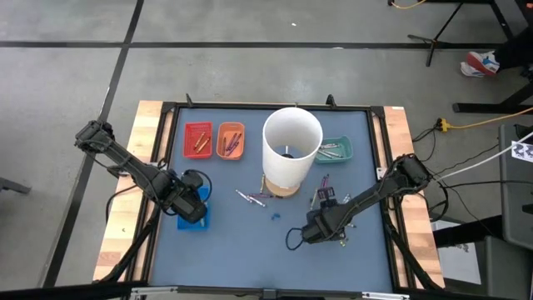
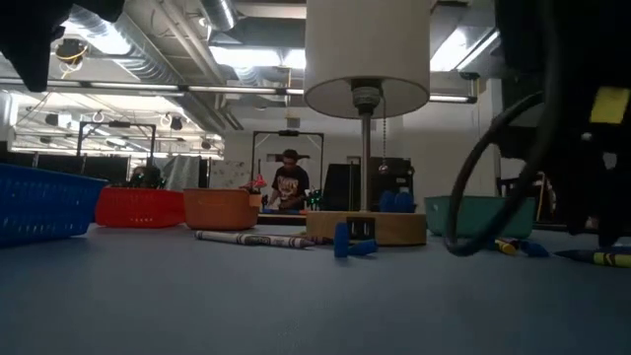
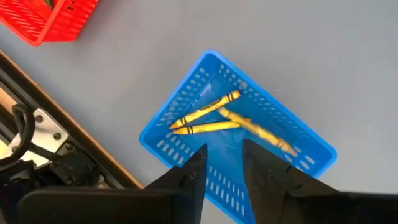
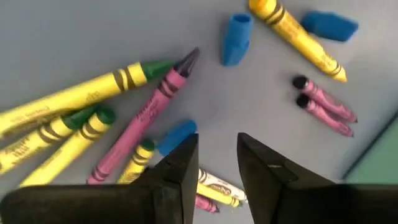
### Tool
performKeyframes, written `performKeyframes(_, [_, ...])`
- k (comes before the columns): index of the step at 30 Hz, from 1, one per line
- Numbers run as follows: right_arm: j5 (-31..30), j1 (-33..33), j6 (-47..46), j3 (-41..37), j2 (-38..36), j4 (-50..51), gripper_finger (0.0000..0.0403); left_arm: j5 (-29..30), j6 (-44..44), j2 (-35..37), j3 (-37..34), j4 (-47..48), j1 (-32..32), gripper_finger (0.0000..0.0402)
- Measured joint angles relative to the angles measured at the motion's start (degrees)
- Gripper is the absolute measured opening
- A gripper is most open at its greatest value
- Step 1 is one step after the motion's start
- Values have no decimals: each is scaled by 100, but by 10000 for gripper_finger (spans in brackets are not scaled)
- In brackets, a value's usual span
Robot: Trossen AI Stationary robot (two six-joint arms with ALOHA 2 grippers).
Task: Sort crayons
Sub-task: Put the green crayon into the red bin
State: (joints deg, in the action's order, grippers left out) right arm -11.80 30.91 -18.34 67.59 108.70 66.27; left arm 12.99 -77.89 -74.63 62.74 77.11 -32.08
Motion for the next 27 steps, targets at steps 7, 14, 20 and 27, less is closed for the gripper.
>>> performKeyframes(7, [-326, 101, -249, 2, -360, 297, 111, 2, 0, -4, 0, -25, 0, 86])
performKeyframes(14, [-403, 99, -463, -331, -1238, 210, 111, 3, 0, -2, 0, -39, 1, 86])
performKeyframes(20, [190, 101, -1536, -1269, -2216, -183, 111, 9, 0, -4, 0, -148, 2, 86])
performKeyframes(27, [1509, 376, -2339, -2316, -2943, -1737, 111, 28, 0, -3, 0, -174, 2, 86])
